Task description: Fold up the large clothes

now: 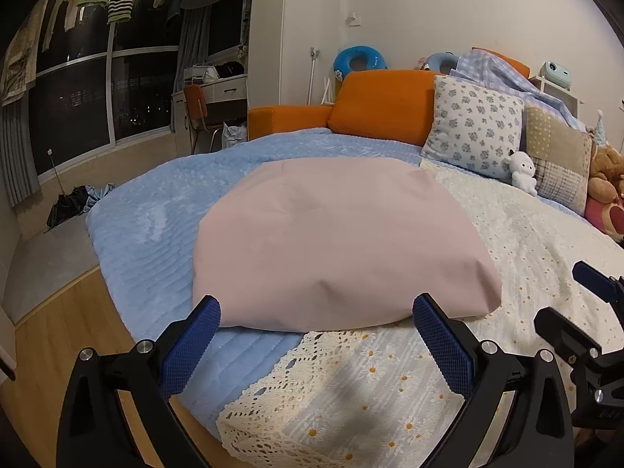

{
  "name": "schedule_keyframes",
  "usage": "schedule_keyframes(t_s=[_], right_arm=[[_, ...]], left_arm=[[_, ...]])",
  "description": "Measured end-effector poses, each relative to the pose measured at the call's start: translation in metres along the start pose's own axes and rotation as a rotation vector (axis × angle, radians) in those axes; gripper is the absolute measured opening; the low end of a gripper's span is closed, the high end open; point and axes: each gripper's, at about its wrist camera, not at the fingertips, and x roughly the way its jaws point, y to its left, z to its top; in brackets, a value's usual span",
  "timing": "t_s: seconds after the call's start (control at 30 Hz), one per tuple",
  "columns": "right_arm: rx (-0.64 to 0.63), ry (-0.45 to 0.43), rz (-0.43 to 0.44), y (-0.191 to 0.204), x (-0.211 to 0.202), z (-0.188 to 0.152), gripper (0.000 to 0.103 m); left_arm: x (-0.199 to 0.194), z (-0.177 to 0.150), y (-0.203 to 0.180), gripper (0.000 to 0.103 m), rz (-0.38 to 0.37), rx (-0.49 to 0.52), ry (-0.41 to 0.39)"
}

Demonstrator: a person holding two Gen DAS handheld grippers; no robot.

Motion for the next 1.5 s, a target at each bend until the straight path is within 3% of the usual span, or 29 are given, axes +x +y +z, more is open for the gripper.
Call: schedule_keyframes(t_s=[1.5], right_arm=[[0.029, -0.060, -0.011, 0.003, -0.010, -0.001, 0.098]], left_arm=[[-0.007, 0.008, -0.013, 0.100, 0.012, 0.046, -0.037]])
